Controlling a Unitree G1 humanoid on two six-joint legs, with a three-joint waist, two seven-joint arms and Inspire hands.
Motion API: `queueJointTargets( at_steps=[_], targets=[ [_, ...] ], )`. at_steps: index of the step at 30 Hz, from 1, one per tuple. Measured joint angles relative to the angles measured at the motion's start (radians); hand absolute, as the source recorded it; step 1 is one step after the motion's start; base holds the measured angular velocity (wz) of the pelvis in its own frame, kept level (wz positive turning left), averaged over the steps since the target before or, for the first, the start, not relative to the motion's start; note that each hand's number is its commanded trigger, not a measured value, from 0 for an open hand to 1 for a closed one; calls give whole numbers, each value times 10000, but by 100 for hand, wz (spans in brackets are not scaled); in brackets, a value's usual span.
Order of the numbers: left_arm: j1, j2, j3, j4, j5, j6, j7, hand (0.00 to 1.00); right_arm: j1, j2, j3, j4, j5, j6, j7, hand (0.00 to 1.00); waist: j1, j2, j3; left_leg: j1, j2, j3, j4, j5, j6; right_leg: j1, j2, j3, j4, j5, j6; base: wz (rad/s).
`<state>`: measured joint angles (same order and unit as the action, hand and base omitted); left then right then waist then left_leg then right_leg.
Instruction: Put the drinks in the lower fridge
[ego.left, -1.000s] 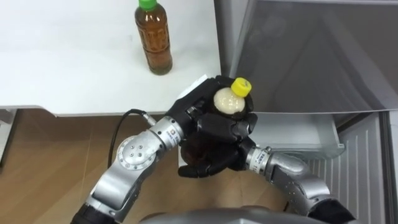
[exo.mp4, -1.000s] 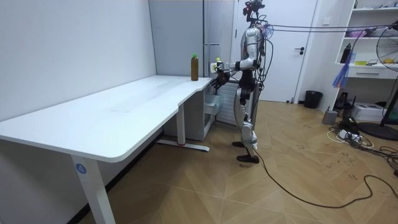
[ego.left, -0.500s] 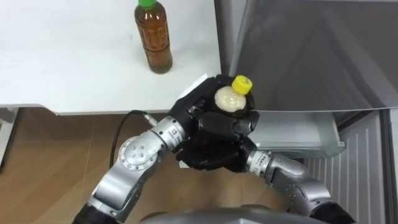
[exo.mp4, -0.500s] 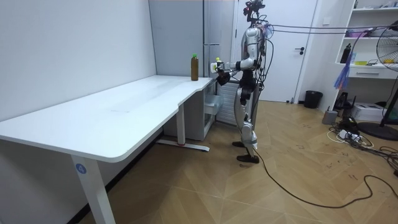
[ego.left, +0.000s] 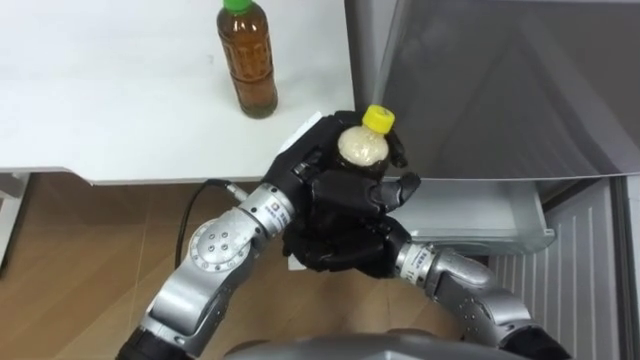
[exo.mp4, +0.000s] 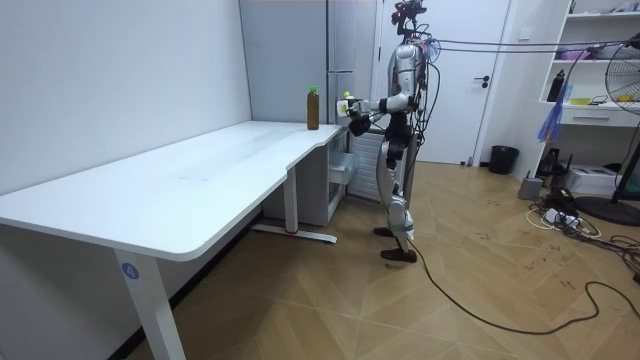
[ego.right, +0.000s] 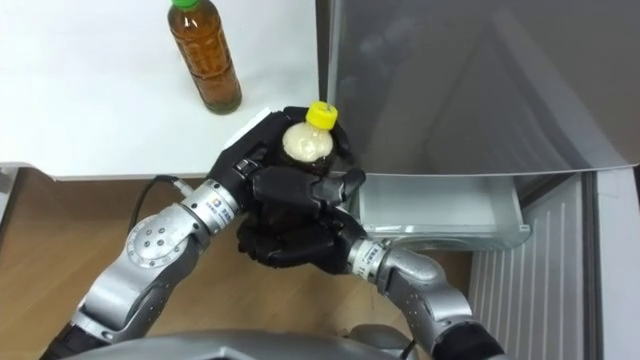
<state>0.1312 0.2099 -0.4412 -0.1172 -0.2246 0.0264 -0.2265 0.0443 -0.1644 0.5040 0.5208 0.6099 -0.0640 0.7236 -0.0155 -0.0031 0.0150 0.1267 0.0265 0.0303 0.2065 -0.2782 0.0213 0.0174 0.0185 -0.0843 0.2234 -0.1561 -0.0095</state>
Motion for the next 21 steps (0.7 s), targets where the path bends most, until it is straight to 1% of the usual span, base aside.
queueJointTargets(
  at_steps=[21],
  targets=[
    [-1,2,7,-2,-163,-5,58,0,-2,-24,139,0,197,7,91,100,4,-3,-1,26,0,-2,0,0,0,6,-1,-14,-12,0,0,0]
  ],
)
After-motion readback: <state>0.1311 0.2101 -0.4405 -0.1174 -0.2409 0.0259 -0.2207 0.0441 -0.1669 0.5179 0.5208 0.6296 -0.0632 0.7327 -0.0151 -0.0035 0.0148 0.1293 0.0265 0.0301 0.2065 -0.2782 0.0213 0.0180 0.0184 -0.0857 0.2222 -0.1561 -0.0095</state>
